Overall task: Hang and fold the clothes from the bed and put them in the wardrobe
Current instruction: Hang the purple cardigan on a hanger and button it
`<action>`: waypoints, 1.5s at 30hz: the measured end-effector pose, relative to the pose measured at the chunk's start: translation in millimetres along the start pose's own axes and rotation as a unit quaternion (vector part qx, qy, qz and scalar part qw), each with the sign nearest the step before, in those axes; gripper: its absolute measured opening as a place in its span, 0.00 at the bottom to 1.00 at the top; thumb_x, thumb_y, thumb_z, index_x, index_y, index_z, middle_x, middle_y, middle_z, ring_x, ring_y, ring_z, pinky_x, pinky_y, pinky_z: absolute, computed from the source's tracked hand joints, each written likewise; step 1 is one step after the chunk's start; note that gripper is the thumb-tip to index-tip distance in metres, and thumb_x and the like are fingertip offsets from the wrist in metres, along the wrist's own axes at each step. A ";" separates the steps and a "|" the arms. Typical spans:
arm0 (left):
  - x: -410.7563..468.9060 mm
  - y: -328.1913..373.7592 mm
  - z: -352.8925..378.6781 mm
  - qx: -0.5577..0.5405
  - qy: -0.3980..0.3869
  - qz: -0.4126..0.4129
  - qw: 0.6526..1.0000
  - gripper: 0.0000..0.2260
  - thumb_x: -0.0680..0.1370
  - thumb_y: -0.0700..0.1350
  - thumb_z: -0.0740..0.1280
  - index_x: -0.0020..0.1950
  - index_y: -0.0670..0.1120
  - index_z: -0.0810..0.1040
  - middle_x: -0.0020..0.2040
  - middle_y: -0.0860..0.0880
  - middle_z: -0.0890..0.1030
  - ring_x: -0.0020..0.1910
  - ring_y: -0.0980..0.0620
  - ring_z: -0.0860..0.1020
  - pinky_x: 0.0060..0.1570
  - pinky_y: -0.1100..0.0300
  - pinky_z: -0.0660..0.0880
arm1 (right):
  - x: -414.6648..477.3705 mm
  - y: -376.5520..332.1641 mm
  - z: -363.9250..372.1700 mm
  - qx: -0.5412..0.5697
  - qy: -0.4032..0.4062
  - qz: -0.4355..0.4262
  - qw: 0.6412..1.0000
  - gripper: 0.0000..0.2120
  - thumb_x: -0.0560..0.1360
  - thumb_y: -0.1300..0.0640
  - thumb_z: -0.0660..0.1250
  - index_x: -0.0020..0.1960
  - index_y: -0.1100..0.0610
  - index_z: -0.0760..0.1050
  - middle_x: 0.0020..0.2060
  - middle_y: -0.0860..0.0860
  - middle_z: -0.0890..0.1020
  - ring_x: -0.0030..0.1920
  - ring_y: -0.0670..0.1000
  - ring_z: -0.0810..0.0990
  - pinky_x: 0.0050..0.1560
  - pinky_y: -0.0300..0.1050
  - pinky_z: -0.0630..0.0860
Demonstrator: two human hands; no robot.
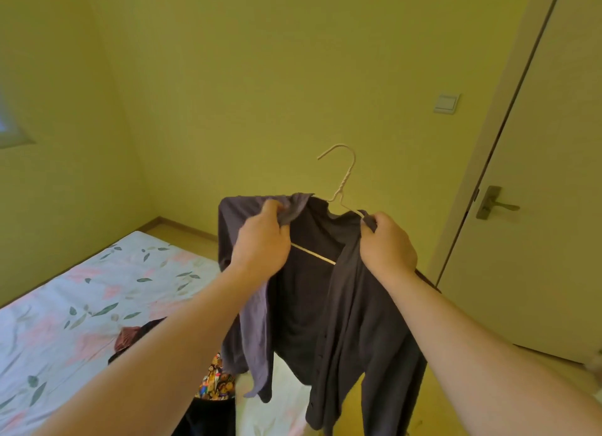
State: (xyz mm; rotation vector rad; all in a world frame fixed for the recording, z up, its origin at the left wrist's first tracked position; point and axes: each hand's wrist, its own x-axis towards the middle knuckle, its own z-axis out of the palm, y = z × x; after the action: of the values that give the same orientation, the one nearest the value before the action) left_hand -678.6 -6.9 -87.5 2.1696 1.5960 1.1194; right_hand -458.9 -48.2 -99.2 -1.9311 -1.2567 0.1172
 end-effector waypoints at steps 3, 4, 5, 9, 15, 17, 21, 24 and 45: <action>-1.9 -8.1 3.3 0.108 -0.061 0.021 0.992 0.13 0.81 0.55 0.62 0.63 0.51 0.70 0.52 0.47 0.82 0.45 0.44 0.79 0.40 0.53 0.73 | 1.3 -3.9 -7.0 -0.021 0.004 -0.053 0.998 0.08 0.83 0.46 0.60 0.47 0.45 0.72 0.34 0.40 0.74 0.33 0.45 0.71 0.31 0.42 0.63; 0.9 -8.9 -0.3 0.132 -0.014 0.039 0.990 0.15 0.79 0.56 0.64 0.62 0.51 0.71 0.54 0.48 0.80 0.47 0.43 0.79 0.41 0.53 0.72 | 2.0 -4.5 -9.1 -0.031 0.007 -0.066 0.997 0.08 0.83 0.45 0.60 0.47 0.45 0.72 0.33 0.40 0.73 0.32 0.45 0.71 0.30 0.41 0.62; 4.7 -8.8 -4.1 0.149 0.038 0.063 0.986 0.17 0.77 0.58 0.66 0.61 0.51 0.73 0.55 0.48 0.78 0.51 0.42 0.78 0.45 0.52 0.71 | 2.5 -4.6 -11.2 -0.041 0.010 -0.075 0.996 0.07 0.83 0.45 0.61 0.48 0.45 0.73 0.33 0.40 0.73 0.32 0.47 0.71 0.30 0.41 0.62; 23.1 -5.3 -12.7 0.165 -0.006 0.153 0.974 0.25 0.78 0.65 0.63 0.71 0.54 0.71 0.67 0.50 0.72 0.66 0.46 0.70 0.64 0.47 0.66 | 3.0 -2.7 -17.6 -0.040 -0.001 -0.103 0.994 0.07 0.82 0.46 0.62 0.52 0.46 0.76 0.38 0.43 0.77 0.38 0.52 0.76 0.35 0.46 0.73; 38.9 1.5 3.0 0.069 -0.140 0.101 0.983 0.15 0.85 0.54 0.58 0.40 0.54 0.71 0.35 0.55 0.75 0.41 0.45 0.76 0.37 0.55 0.67 | 6.9 2.7 -34.0 -0.022 -0.085 -0.144 0.986 0.15 0.81 0.41 0.63 0.48 0.51 0.78 0.39 0.46 0.82 0.41 0.51 0.79 0.41 0.51 0.77; 41.2 2.2 6.2 0.024 -0.105 0.111 0.988 0.13 0.85 0.53 0.59 0.43 0.52 0.75 0.37 0.57 0.76 0.41 0.49 0.75 0.38 0.57 0.69 | 11.1 4.2 -42.9 -0.049 -0.113 -0.165 0.979 0.18 0.80 0.37 0.62 0.44 0.51 0.76 0.37 0.46 0.80 0.39 0.50 0.78 0.40 0.50 0.74; 47.3 10.0 10.5 0.012 -0.082 0.152 0.985 0.11 0.85 0.52 0.60 0.46 0.52 0.77 0.42 0.55 0.79 0.43 0.51 0.76 0.42 0.56 0.70 | 17.4 2.4 -54.1 -0.061 -0.130 -0.179 0.973 0.20 0.81 0.36 0.58 0.46 0.52 0.74 0.37 0.47 0.79 0.40 0.51 0.77 0.42 0.52 0.74; 49.8 20.2 13.2 0.021 -0.098 0.167 0.981 0.12 0.85 0.53 0.60 0.46 0.51 0.78 0.40 0.56 0.77 0.43 0.50 0.75 0.41 0.56 0.69 | 16.1 -2.8 -48.8 -0.039 -0.135 -0.190 0.972 0.14 0.83 0.41 0.58 0.52 0.50 0.74 0.41 0.45 0.79 0.42 0.50 0.78 0.41 0.51 0.75; 45.2 -35.3 -6.7 0.176 -0.077 0.032 0.981 0.12 0.77 0.43 0.65 0.58 0.48 0.83 0.52 0.45 0.80 0.52 0.40 0.78 0.49 0.49 0.78 | 24.3 -5.1 -21.3 -0.067 -0.042 -0.173 0.982 0.13 0.85 0.49 0.56 0.43 0.50 0.68 0.36 0.45 0.72 0.41 0.55 0.73 0.41 0.49 0.65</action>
State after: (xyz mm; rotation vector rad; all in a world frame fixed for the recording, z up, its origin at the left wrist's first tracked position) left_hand -703.2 45.2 -83.5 2.4715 1.7744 0.7040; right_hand -440.4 -40.1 -73.5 -1.8028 -1.6738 -0.0678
